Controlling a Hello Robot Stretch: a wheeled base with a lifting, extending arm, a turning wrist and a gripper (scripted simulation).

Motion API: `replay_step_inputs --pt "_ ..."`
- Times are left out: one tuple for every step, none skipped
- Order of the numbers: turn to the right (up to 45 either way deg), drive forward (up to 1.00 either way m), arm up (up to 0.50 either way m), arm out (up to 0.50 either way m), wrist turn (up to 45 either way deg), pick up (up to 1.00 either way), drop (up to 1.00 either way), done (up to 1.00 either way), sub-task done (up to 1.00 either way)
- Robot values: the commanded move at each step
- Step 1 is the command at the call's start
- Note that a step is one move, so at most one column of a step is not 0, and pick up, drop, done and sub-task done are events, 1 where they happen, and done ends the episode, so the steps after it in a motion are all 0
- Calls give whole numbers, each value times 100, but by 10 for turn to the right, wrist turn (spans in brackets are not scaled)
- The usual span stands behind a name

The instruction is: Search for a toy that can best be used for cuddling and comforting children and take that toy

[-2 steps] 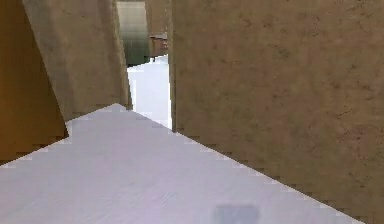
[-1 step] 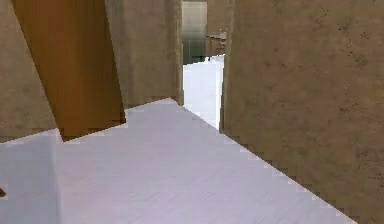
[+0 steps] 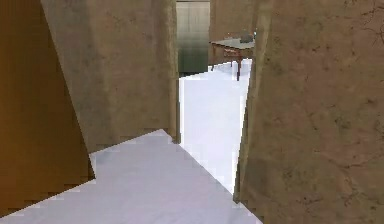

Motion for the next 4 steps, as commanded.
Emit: replay_step_inputs --pt "-30 0 0 0 0 0 0 0 0" --pt "0 100 0 0 0 0 0 0 0" --pt "0 10 0 0 0 0 0 0 0" --pt "180 0 0 0 0 0 0 0 0"
